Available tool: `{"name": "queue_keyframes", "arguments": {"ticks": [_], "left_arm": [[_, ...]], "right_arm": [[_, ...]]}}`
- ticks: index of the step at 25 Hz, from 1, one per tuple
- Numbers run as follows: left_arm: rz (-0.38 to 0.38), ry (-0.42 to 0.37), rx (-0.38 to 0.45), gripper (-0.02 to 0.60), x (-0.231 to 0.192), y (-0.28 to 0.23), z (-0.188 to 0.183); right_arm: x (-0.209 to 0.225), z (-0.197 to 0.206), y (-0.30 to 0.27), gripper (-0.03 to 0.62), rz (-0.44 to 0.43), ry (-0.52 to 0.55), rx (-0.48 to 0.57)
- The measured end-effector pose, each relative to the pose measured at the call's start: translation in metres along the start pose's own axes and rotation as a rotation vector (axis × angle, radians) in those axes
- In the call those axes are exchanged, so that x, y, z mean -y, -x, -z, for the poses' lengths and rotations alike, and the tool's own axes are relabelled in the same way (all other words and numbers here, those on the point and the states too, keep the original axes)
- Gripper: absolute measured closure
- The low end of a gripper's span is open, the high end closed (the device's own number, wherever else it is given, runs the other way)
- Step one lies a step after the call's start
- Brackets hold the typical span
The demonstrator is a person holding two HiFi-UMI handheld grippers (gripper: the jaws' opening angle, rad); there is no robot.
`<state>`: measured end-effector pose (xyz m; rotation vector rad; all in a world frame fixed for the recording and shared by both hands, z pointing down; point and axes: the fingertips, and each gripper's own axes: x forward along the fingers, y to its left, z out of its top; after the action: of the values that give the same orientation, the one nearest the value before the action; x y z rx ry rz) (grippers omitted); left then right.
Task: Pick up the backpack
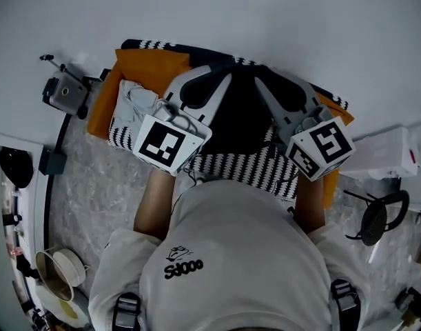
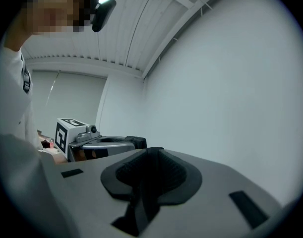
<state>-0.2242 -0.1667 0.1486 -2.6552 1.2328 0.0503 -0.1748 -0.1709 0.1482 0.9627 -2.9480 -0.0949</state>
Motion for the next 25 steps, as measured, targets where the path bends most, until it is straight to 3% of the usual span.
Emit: {"name": "queue_keyframes", "arguments": {"ticks": [11,16,25], "left_arm": [[-0.010,0.015,-0.009,0.540,-0.002,0.004,-0.007],[-0.021,0.013,0.041,0.540,0.000,0.000,-0.016],[-0.006,0.006,-0.024,0.540,0.002,0.003,-0.002]], "right_arm": [[-0.008,-0.006,0.000,0.508,-0.035,0.012,0.003],[-0.010,-0.004,0.001,0.510,-0.048,0.008,0.006],[-0.010,0.001,0.001,0.511,-0.049,0.006,0.000]]}}
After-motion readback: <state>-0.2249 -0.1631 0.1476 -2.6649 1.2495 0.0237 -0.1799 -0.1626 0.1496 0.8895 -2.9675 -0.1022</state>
